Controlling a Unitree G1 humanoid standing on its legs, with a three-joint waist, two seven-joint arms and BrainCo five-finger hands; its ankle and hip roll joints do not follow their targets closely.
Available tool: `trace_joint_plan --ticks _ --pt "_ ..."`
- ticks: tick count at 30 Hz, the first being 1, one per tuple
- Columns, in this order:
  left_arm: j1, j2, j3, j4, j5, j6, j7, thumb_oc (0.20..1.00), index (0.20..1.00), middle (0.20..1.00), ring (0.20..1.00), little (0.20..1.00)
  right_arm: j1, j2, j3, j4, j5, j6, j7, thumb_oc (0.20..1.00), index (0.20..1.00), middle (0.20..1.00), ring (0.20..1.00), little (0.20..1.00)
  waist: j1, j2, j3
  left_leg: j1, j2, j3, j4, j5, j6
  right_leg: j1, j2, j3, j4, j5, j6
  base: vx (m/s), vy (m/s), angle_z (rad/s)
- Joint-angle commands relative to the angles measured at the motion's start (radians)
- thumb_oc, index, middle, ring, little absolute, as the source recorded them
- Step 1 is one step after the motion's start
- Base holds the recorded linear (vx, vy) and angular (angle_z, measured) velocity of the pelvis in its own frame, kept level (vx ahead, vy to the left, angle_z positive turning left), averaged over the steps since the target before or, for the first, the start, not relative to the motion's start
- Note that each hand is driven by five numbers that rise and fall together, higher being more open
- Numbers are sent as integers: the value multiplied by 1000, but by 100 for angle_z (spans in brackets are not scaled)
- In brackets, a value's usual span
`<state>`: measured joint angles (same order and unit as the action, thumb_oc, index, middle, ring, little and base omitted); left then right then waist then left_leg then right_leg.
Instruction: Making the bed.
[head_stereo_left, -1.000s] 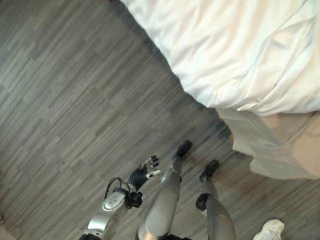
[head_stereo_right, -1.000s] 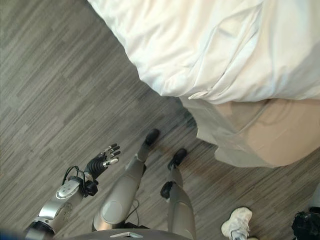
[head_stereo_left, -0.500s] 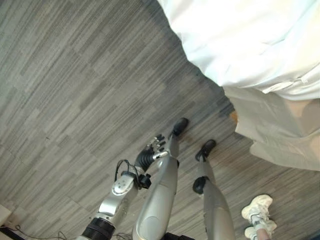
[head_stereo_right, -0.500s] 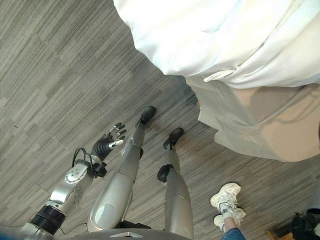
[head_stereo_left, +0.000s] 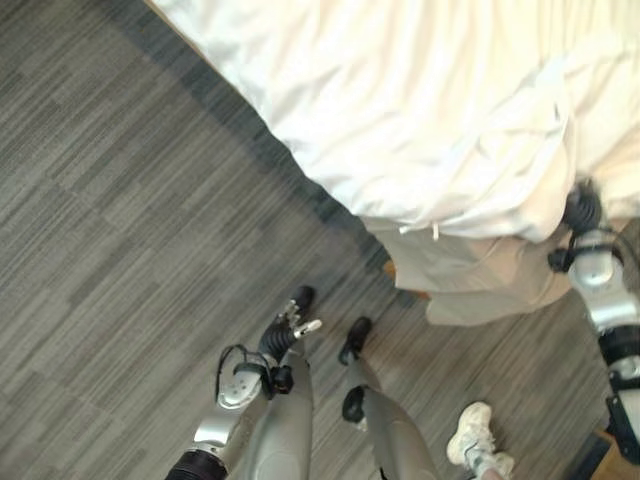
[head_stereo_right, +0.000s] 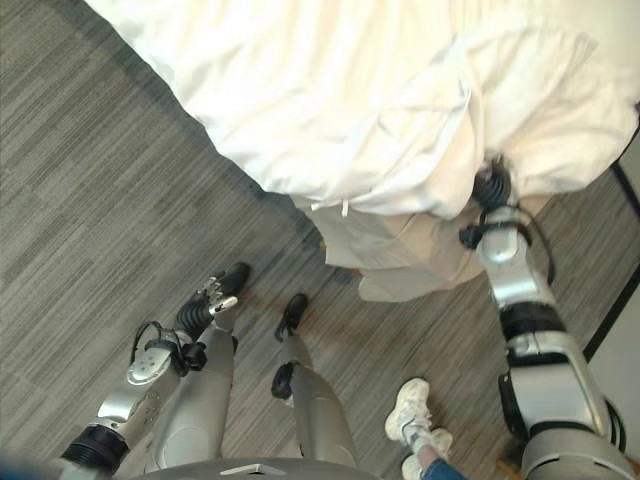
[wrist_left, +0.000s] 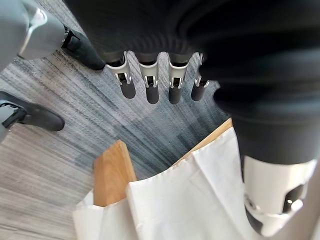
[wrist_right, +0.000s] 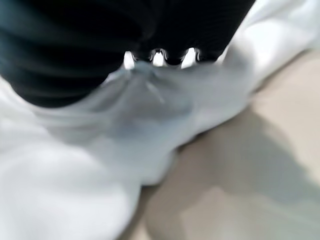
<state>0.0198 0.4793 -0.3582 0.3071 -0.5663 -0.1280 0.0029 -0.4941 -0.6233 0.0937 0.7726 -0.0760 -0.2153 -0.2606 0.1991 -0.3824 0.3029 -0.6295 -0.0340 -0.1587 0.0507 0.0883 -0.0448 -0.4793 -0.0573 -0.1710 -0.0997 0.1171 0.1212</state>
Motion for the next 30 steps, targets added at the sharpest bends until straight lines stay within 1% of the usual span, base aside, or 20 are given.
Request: trace_joint_plan --ticks 1,3,4,5,8,9,13,16,17,18,19,20,22,23,24,26,27,28,29,30 --pt "-38 -24 2 -56 47 -33 -3 1000 1000 1000 1000 1000 394 245 224 390 54 181 249 200 200 200 200 200 -2 167 210 53 -40 32 -138 66 27 159 0 -8 12 12 27 -15 1 7" --pt "-44 -25 -2 -37 42 -40 -21 1000 1000 1000 1000 1000 427 272 136 498 183 177 259 200 200 200 200 200 -10 180 188 84 -44 37 -138 58 28 186 -7 -5 12 12 29 -17 -1 8" --pt "-41 -24 -4 -41 35 -40 -31 1000 1000 1000 1000 1000 426 279 109 521 238 177 270 200 200 200 200 200 -8 186 181 91 -44 37 -138 58 29 193 -8 -4 12 13 30 -19 0 4" --pt "-41 -24 -4 -41 35 -40 -31 1000 1000 1000 1000 1000 426 279 108 521 238 177 270 200 200 200 200 200 -9 187 179 88 -44 36 -138 60 29 190 -8 -4 12 14 30 0 0 0" --pt "-44 -27 7 -29 19 -40 -54 1000 1000 1000 1000 1000 468 314 34 562 380 180 305 200 200 200 200 200 -14 200 159 121 -45 47 -138 55 27 215 -12 3 12 11 29 -25 9 0" --pt "-40 -34 19 -19 16 -38 -71 1000 1000 1000 1000 1000 505 338 41 583 366 192 327 200 200 200 200 200 -20 207 142 142 -44 53 -138 51 28 232 -13 3 12 7 25 0 0 0" --pt "-27 -43 40 -15 -6 -42 -88 1000 1000 1000 1000 1000 567 374 34 608 364 204 350 200 200 200 200 200 -35 219 112 188 -44 69 -138 44 29 269 -15 12 12 2 20 -20 7 -14" --pt "-10 -53 50 4 -20 -33 -113 1000 1000 1000 1000 1000 627 386 8 641 357 216 366 200 200 200 200 200 -50 226 81 237 -42 81 -138 39 30 311 -17 19 12 -9 12 -25 -19 -34" --pt "6 -55 49 10 -19 -25 -133 1000 1000 1000 1000 1000 669 391 -8 666 343 230 381 200 200 200 200 200 -62 230 59 271 -41 88 -138 33 33 337 -17 22 12 -17 8 -8 -28 -15" --pt "6 -55 49 10 -19 -24 -133 1000 1000 1000 1000 1000 670 391 -8 666 343 230 381 200 200 200 200 200 -62 230 60 272 -41 88 -138 33 33 339 -17 22 12 -18 8 -16 -58 -18" --pt "23 -53 41 -4 -20 -16 -160 1000 1000 1000 1000 1000 699 395 -12 695 308 247 398 200 200 200 200 200 -66 239 34 302 -45 87 -138 30 35 366 -19 19 12 -25 4 -10 -37 -9" --pt "24 -53 41 -5 -20 -16 -160 1000 1000 1000 1000 1000 699 394 -12 695 308 247 398 200 200 200 200 200 -66 239 35 303 -45 87 -138 30 35 367 -19 18 12 -26 4 -3 -49 -7" --pt "33 -52 31 -4 -20 -4 -187 1000 1000 1000 1000 1000 710 390 -16 720 287 265 417 200 200 200 200 200 -68 245 9 330 -46 84 -138 28 36 393 -17 13 12 -36 0 2 -29 10" --pt "33 -52 31 -4 -20 -4 -187 1000 1000 1000 1000 1000 710 390 -16 720 287 265 417 366 366 366 366 366 -68 245 9 331 -46 84 -138 28 36 393 -17 13 12 -36 0 -30 -68 16" --pt "35 -51 23 -6 -27 7 -220 1000 1000 1000 1000 1000 708 376 -41 744 315 295 460 1000 1000 1000 1000 1000 -69 250 -21 363 -45 82 -138 25 35 424 -16 8 12 -46 -3 -15 -61 9" --pt "43 -48 28 -18 -41 14 -239 1000 1000 1000 1000 1000 702 347 -76 759 349 307 468 1000 1000 1000 1000 1000 -71 248 -50 383 -42 81 -138 24 34 445 -18 3 12 -51 -5 -22 -82 7" --pt "47 -45 33 -22 -49 21 -246 1000 1000 1000 1000 1000 693 320 -110 772 371 297 457 1000 1000 1000 1000 1000 -72 247 -67 398 -41 80 -138 22 33 460 -17 1 12 -53 -6 -44 -118 6" --pt "53 -34 51 -28 -66 19 -247 1000 1000 1000 1000 1000 652 227 -197 797 410 273 403 1000 1000 1000 1000 1000 -75 241 -95 417 -36 79 -138 21 29 476 -14 2 12 -56 -6 -16 -81 7" --pt "53 -35 51 -29 -66 20 -246 1000 1000 1000 1000 1000 652 226 -197 798 410 273 403 1000 1000 1000 1000 1000 -75 242 -93 418 -36 79 -138 21 28 478 -14 1 12 -56 -6 -50 -89 -9" --pt "55 -29 55 -29 -64 15 -244 1000 1000 1000 1000 1000 627 164 -225 798 392 258 367 1000 1000 1000 1000 1000 -72 241 -105 429 -35 80 -138 21 26 489 -12 1 12 -59 -5 -38 -63 -8"
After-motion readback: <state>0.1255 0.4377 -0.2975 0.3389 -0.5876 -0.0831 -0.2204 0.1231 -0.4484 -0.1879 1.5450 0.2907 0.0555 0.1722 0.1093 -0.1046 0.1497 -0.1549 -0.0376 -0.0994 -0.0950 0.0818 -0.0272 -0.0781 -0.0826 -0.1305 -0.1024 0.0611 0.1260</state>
